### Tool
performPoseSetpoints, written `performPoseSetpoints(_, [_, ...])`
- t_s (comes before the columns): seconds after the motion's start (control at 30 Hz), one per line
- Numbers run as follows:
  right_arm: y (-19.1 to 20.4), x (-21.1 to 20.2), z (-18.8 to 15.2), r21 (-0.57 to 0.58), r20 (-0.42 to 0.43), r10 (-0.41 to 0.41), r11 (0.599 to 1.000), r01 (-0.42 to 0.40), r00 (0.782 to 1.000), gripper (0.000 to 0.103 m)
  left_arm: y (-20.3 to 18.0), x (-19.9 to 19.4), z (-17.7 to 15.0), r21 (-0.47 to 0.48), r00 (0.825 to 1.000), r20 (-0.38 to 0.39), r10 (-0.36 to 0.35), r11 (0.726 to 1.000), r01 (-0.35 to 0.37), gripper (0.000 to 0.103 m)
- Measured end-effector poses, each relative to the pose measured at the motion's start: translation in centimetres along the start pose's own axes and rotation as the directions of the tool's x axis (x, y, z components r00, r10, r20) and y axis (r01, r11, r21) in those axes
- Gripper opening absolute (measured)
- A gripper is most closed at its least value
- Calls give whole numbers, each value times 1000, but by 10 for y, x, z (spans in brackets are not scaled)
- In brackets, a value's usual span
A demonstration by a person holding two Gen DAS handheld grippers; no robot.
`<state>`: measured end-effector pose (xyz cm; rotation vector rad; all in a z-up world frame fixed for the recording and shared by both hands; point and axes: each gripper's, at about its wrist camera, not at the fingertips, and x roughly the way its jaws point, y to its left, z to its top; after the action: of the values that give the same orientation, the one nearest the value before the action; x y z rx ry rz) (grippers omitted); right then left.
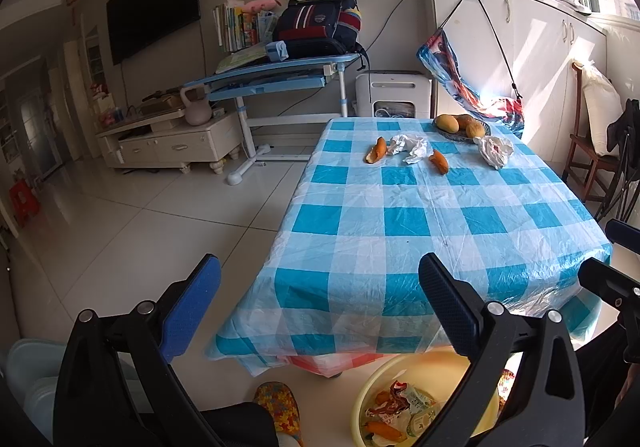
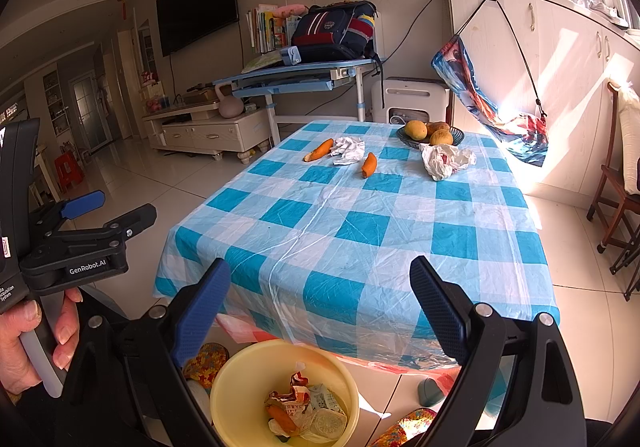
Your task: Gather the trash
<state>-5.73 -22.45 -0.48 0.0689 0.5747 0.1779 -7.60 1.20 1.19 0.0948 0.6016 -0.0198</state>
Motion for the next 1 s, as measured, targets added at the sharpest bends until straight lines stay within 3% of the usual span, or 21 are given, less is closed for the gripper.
performPoseSetpoints(1.0, [1,-1,-1,0,2,-2,1000,2,1000,87,2,0,-2,12,1000,1,-10,1000,10,96])
